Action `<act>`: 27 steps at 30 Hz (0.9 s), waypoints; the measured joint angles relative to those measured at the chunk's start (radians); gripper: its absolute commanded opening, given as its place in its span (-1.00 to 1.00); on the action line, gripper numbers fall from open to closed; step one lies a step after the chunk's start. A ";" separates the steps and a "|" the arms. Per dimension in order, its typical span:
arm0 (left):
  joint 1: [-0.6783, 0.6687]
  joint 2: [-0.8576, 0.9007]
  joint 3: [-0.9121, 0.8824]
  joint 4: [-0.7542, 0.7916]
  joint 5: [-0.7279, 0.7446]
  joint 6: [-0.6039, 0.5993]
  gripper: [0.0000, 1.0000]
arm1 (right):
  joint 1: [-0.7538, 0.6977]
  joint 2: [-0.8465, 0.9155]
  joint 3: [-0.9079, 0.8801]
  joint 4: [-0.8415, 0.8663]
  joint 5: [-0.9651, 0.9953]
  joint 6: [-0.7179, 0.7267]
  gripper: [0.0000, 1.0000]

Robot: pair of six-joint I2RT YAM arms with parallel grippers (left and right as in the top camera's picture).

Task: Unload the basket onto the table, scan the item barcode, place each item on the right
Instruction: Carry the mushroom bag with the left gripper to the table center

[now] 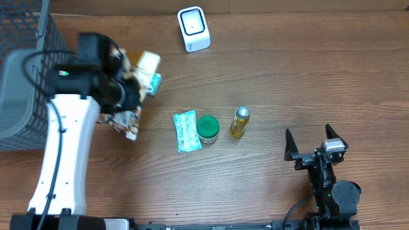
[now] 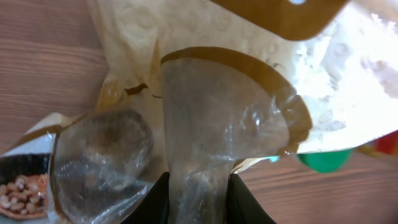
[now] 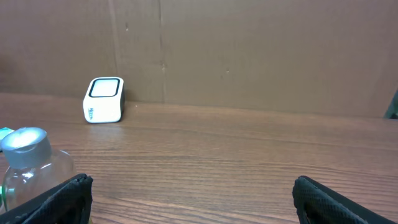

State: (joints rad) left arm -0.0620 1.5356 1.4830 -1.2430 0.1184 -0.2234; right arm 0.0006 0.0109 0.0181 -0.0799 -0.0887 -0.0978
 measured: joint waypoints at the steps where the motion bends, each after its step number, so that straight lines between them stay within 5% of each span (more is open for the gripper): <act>1: -0.014 0.000 -0.040 0.027 -0.011 -0.010 -0.90 | 0.000 0.000 0.000 0.000 0.000 0.000 1.00; 17: -0.146 0.002 -0.477 0.448 -0.125 -0.239 -0.81 | 0.000 0.000 0.000 0.000 0.000 0.000 1.00; 18: -0.146 0.002 -0.493 0.468 -0.129 -0.251 -0.62 | 0.000 0.000 0.000 0.000 0.000 0.000 1.00; 22: -0.146 0.002 -0.542 0.524 -0.135 -0.277 0.73 | 0.000 0.000 0.000 -0.001 0.000 0.000 1.00; 23: -0.146 0.002 -0.550 0.529 -0.135 -0.280 0.91 | 0.000 0.000 0.000 0.000 0.000 0.000 1.00; 27: -0.146 0.002 -0.556 0.533 -0.133 -0.290 1.00 | 0.000 0.000 0.000 0.000 0.000 0.000 1.00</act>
State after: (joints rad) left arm -0.2081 1.5375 0.9268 -0.7097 -0.0147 -0.5137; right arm 0.0006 0.0109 0.0181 -0.0799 -0.0891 -0.0978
